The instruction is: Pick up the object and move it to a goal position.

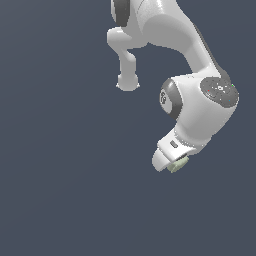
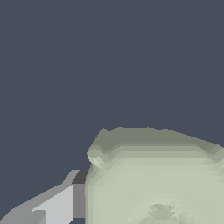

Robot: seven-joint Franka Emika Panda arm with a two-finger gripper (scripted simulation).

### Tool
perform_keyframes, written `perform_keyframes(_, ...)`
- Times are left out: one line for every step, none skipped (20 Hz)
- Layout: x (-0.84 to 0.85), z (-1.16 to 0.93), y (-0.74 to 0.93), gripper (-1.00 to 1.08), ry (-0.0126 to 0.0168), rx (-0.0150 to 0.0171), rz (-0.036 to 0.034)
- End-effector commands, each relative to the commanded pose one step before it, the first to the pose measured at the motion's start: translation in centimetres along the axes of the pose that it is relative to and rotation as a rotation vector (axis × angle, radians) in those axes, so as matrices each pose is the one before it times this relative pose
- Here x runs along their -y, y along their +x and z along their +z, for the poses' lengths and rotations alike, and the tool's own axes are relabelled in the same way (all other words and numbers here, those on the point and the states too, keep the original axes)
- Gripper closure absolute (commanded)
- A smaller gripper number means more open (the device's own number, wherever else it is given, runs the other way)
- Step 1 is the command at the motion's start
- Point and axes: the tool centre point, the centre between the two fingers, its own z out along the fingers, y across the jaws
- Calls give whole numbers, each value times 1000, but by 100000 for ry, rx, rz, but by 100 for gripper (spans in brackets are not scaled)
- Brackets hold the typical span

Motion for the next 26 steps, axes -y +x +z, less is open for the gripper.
perform_keyframes(778, -757, 1190, 108, -9, 34, 89)
perform_keyframes(284, -268, 437, 108, 0, 0, 0)
perform_keyframes(271, -257, 420, 108, 0, 0, 0)
perform_keyframes(259, -246, 404, 108, 0, 0, 0)
perform_keyframes(248, -236, 388, 108, 0, 0, 0)
perform_keyframes(236, -225, 373, 108, 0, 0, 0)
perform_keyframes(225, -216, 358, 108, 0, 0, 0)
perform_keyframes(214, -206, 343, 108, 0, 0, 0)
perform_keyframes(203, -196, 328, 108, 0, 0, 0)
perform_keyframes(192, -187, 314, 108, 0, 0, 0)
perform_keyframes(182, -178, 300, 108, 0, 0, 0)
perform_keyframes(172, -169, 286, 108, 0, 0, 0)
perform_keyframes(160, -158, 269, 108, 0, 0, 0)
perform_keyframes(143, -142, 244, 108, 0, 0, 0)
perform_keyframes(127, -127, 219, 108, 0, 0, 0)
perform_keyframes(144, -97, 209, 108, 9, 19, -44)
perform_keyframes(99, -101, 176, 108, 0, 0, 0)
perform_keyframes(87, -90, 157, 108, 0, 0, 0)
perform_keyframes(76, -79, 140, 108, 0, 0, 0)
perform_keyframes(67, -70, 124, 108, 0, 0, 0)
perform_keyframes(58, -61, 109, 108, 0, 0, 0)
perform_keyframes(49, -53, 96, 108, 0, 0, 0)
perform_keyframes(42, -46, 84, 108, 0, 0, 0)
perform_keyframes(36, -39, 72, 108, 0, 0, 0)
perform_keyframes(30, -33, 62, 108, 0, 0, 0)
perform_keyframes(79, -24, 65, 108, -5, 7, -69)
